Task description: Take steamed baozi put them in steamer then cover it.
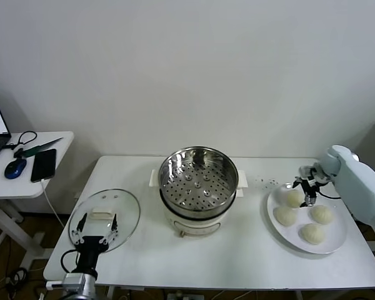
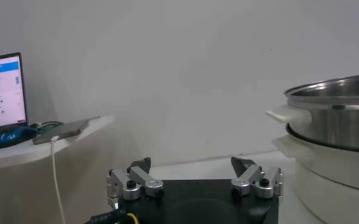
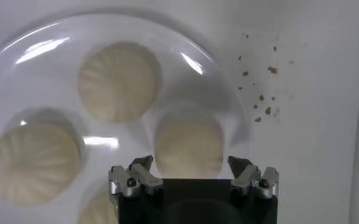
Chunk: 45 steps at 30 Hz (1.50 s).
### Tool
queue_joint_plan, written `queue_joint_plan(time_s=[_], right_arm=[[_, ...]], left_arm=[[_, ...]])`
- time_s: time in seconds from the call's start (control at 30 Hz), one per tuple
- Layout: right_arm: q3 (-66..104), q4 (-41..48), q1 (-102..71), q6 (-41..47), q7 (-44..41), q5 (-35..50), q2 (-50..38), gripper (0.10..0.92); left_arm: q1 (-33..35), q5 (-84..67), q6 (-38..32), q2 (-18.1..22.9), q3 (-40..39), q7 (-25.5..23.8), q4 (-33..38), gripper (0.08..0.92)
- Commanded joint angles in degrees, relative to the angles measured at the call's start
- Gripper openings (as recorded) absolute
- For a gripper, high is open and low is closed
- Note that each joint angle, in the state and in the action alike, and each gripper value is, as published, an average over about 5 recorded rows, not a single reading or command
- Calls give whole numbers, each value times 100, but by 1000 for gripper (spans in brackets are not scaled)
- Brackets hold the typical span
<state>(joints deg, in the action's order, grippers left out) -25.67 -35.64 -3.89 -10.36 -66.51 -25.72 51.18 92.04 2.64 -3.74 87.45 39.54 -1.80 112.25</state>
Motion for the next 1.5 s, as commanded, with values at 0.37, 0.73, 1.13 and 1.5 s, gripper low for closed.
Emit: queue_joint_plan(time_s=[0.37, 0.73, 1.13, 1.5], right_arm=[[25, 165, 31, -58, -67, -122, 122, 704], [-142, -169, 312, -150, -191, 265, -45, 672], [-2607, -1890, 2719, -579, -669, 1956, -347, 678], [-3429, -2501, 4126, -1543, -682, 2049, 842, 679]], left_arm=[[19, 4, -22, -1, -3, 3, -32, 823], [100, -31, -65, -1, 10, 9, 3, 823], [182, -75, -78, -16, 22, 5, 66, 823], [247, -71, -78, -16, -7, -3, 79, 823]])
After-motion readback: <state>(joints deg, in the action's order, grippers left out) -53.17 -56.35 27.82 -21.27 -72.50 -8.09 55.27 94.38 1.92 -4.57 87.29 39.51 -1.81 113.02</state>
